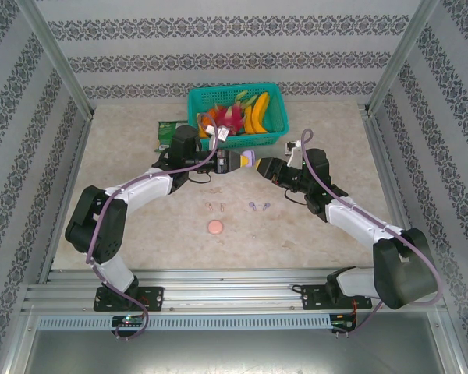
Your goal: Insert the wireless bluetooth earbuds into the charging case
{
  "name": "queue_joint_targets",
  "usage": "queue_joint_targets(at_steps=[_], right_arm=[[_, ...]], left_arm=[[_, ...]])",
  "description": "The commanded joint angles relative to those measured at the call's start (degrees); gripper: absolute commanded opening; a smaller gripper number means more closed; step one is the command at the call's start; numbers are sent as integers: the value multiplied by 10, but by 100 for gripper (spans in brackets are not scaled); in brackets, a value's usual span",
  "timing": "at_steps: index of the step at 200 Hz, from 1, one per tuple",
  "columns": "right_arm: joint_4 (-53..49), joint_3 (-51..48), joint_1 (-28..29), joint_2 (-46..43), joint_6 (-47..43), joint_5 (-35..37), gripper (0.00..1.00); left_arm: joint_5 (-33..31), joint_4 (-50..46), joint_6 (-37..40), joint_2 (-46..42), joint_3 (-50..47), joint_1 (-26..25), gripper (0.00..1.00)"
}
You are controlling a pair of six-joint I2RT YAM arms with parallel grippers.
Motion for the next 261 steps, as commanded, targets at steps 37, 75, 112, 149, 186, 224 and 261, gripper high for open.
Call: queue_joint_targets(at_steps=[37, 75, 112, 149, 186, 224, 261], right_arm=[[22, 4, 10, -11, 4, -13, 46], [28, -4, 15, -12, 6, -11, 45], [26, -3, 19, -17, 5, -14, 45], [29, 1, 17, -3, 4, -10, 43], [39, 8, 17, 17, 7, -13, 40], [45, 14, 17, 30, 9, -17, 38], [46, 18, 16, 35, 9, -16, 33]], left_arm=[[10, 24, 2, 8, 5, -3, 0], [11, 23, 2, 9, 9, -4, 0], [12, 24, 1, 11, 9, -4, 0], [14, 28, -2, 10, 9, -5, 0], [16, 27, -2, 1, 9, -7, 0], [18, 25, -1, 0, 9, -9, 0], [20, 26, -1, -1, 8, -10, 0]])
